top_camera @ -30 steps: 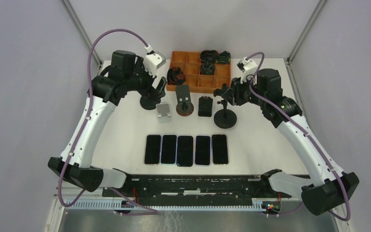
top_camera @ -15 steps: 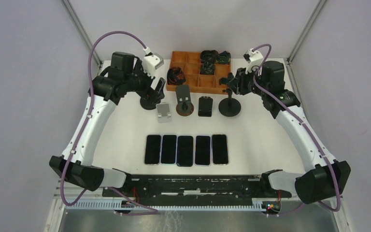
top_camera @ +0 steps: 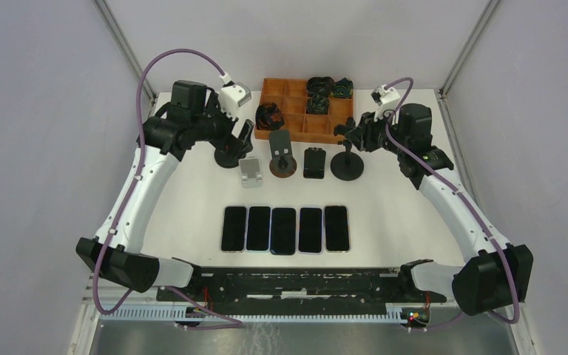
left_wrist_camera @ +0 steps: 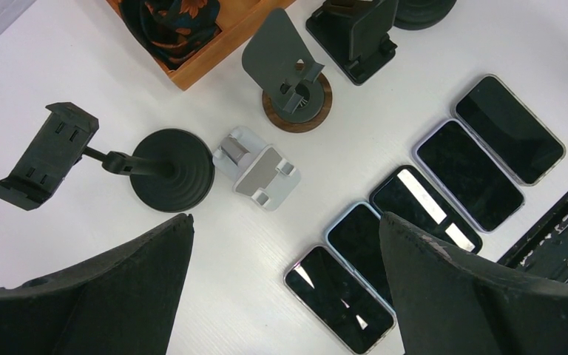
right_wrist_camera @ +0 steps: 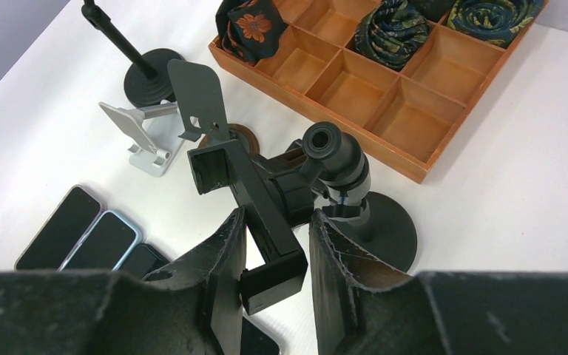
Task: Remove the phone from the phone stand
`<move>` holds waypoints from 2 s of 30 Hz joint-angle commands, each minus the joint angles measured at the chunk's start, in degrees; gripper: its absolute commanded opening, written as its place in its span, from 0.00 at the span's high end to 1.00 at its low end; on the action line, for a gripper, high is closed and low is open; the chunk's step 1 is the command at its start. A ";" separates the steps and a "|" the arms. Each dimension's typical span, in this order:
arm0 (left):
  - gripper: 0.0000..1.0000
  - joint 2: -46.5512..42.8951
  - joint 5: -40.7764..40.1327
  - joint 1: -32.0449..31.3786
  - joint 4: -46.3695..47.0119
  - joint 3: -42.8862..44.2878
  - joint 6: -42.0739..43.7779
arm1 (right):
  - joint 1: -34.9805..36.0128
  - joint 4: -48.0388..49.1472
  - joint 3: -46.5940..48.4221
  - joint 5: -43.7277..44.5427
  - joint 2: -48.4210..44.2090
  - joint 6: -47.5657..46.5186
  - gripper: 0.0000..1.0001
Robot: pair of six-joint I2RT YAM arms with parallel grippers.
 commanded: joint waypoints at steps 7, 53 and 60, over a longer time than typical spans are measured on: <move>0.00 -1.70 -0.54 1.15 4.34 -0.05 -3.86 | -1.39 5.34 0.25 -0.35 -3.86 1.38 0.14; 0.00 0.00 11.84 34.16 75.36 -61.54 -14.40 | -17.63 51.01 -59.05 54.16 -20.89 3.15 0.02; 0.00 1.20 5.73 30.12 90.39 -68.29 -16.11 | -14.44 63.56 -64.37 59.42 -9.91 2.18 0.02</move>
